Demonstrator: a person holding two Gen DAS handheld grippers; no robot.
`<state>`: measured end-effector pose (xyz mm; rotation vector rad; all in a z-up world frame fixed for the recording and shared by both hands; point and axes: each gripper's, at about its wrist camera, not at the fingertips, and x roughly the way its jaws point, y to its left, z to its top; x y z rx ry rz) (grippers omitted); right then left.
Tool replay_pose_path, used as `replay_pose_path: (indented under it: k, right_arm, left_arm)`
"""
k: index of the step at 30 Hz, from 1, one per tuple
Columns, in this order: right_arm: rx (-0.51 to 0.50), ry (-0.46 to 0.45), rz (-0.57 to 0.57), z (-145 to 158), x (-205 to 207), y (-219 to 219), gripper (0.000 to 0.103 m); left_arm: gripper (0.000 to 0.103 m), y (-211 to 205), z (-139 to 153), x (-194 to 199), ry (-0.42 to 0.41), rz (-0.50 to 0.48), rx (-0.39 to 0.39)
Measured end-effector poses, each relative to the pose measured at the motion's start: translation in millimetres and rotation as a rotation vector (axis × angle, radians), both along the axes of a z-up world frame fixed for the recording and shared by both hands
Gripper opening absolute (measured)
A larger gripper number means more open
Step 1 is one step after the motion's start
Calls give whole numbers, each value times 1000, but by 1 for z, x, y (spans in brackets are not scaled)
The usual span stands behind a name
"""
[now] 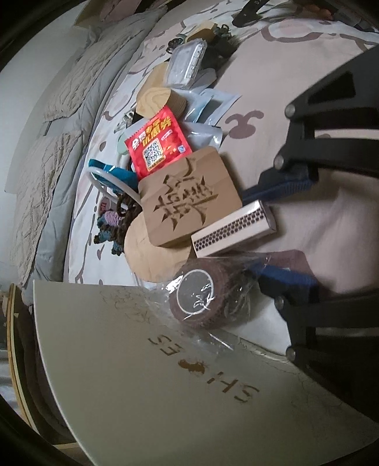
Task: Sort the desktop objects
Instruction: 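Grasp the white dotted matchbox with the left gripper and lift it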
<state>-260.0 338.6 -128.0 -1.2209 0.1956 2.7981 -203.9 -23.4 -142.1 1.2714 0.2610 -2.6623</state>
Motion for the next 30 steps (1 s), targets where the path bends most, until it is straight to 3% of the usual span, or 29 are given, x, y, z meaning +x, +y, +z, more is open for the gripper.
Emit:
replay_pose_path:
  k: [3,23,30]
  right_arm:
    - [0,7,0,1,0,0,44]
    - [-70,62,90,26,57,-23,44]
    - [-72,58,136,26,88,-41,44]
  left_arm:
    - [26,2,0,1,6,-4,-15]
    - [20,33,3,55,28,-124,-55]
    - [20,61,2,77,49,-284,-34]
